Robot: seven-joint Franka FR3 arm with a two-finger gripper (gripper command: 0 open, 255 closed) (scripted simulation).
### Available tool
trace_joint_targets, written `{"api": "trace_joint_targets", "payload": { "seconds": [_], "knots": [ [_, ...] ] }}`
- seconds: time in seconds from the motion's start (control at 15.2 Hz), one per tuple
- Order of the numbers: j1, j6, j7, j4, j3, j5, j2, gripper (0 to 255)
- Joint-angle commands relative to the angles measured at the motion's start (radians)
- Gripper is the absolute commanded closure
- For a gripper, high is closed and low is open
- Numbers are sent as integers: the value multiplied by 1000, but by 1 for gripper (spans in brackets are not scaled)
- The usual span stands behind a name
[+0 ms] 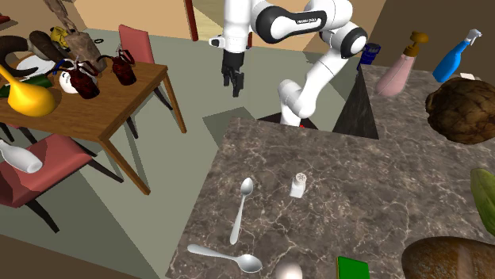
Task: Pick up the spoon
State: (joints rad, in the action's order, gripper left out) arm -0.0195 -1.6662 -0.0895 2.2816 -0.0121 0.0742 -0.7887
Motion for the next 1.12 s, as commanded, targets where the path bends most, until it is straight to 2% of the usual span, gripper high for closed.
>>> {"api": "trace_joint_targets", "payload": {
  "seconds": [0.0, 0.53, 1.06],
  "knots": [
    [0, 0, 0, 0, 0, 0, 0, 0],
    [88, -114, 7, -73, 97, 71, 179, 0],
    [160, -202, 12, -192, 195, 110, 373, 0]
  ]
}}
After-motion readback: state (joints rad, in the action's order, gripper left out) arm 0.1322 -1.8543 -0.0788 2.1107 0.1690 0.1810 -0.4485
